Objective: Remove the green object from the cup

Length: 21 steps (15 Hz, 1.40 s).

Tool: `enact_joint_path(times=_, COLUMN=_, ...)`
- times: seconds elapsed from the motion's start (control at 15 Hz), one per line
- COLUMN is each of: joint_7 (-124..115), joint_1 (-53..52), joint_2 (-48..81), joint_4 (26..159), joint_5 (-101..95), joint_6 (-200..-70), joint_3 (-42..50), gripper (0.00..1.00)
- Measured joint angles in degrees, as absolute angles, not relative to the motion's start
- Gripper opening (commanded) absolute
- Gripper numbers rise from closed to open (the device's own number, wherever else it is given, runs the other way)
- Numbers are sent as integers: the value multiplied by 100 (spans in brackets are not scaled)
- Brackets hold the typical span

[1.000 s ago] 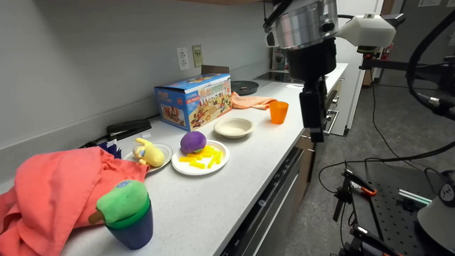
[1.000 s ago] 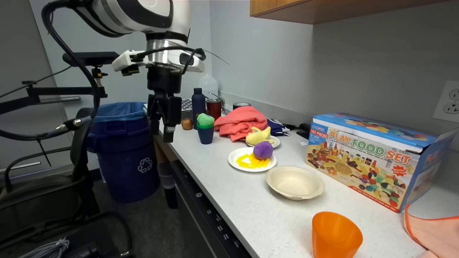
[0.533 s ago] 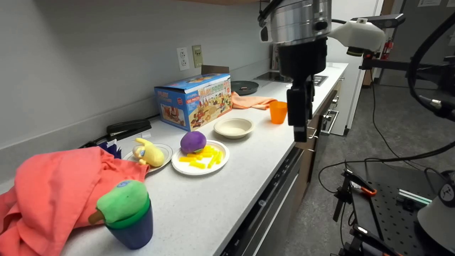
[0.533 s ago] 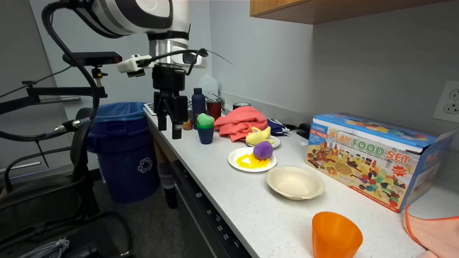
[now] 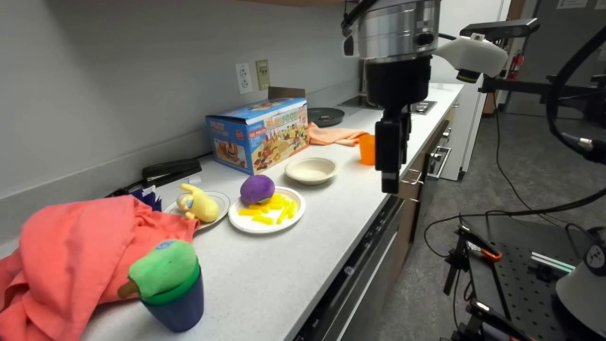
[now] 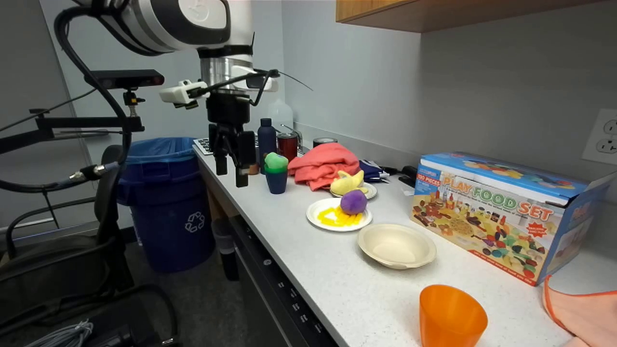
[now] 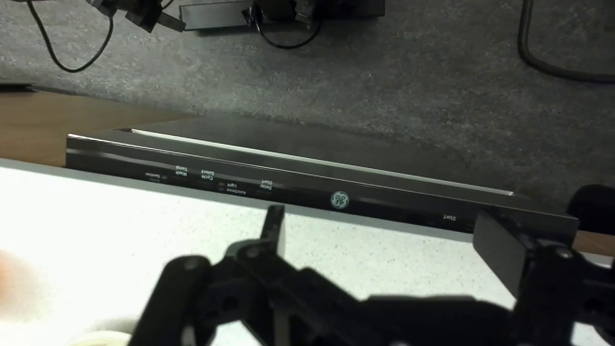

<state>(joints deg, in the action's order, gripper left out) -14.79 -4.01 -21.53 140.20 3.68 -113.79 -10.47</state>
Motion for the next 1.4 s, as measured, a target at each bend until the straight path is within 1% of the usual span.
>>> enact_joint_path(times=1.13, joint_7=-1523, joint_1=-398, joint_2=-2174, joint_4=14023, joint_5=212, joint_6=-11393, joint_3=-1047, gripper=100)
enact_joint_path(times=1.4, joint_7=-1521, joint_1=-398, joint_2=-2079, joint_4=13812, joint_5=90, joint_6=-11781, joint_3=-1061, gripper=100)
